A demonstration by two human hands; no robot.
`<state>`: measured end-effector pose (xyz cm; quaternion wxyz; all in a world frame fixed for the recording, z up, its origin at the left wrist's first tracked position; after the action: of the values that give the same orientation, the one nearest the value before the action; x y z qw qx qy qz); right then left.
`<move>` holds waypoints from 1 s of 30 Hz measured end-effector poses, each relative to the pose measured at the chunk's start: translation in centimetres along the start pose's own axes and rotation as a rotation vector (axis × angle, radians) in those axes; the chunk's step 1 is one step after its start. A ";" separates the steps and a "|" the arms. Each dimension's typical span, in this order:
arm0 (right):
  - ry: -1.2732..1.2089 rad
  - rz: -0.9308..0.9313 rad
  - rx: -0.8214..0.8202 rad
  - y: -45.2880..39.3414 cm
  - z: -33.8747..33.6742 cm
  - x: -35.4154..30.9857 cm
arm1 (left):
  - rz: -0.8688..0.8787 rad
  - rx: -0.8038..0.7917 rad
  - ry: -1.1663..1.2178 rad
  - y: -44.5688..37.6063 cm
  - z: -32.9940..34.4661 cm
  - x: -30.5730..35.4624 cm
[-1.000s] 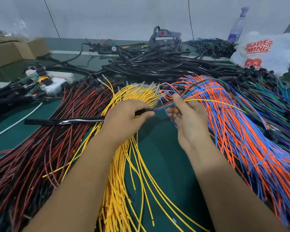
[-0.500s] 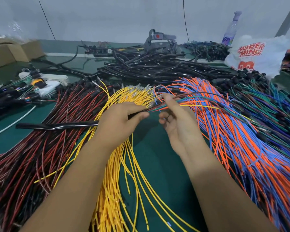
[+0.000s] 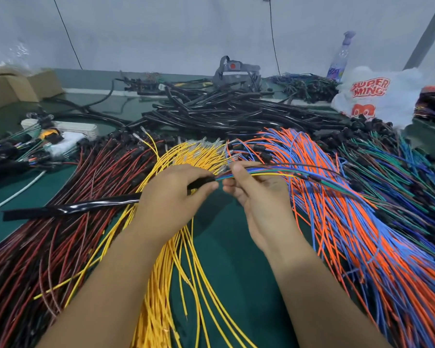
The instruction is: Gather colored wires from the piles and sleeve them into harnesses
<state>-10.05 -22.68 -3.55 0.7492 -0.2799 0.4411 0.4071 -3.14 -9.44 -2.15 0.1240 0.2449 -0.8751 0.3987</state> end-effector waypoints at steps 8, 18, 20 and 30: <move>0.059 0.071 -0.059 -0.1 -0.1 0.4 | 0.075 0.014 0.019 -0.1 0.0 1.1; -0.483 0.112 0.318 -0.1 -2.8 -1.0 | -0.009 -0.058 -0.022 0.0 0.5 -0.2; -0.390 0.012 0.383 -0.1 -3.1 -1.2 | -0.048 -0.121 -0.047 0.1 0.9 -0.6; 0.273 -0.342 0.396 0.2 -1.7 -1.4 | -0.057 -0.112 -0.056 0.1 0.7 -0.8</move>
<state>-11.33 -24.48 -3.07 0.7807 -0.2507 0.5552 0.1396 -2.48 -9.67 -3.01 0.1241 0.2734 -0.8918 0.3385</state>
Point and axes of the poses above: each hand's wrist, its own y-axis away from the middle knuckle, its own z-axis out of the palm, x = y × z, the point moved 3 cm from there along -y, towards the middle knuckle, and after that the axes turned 7 degrees about z, right-handed, at the moved point
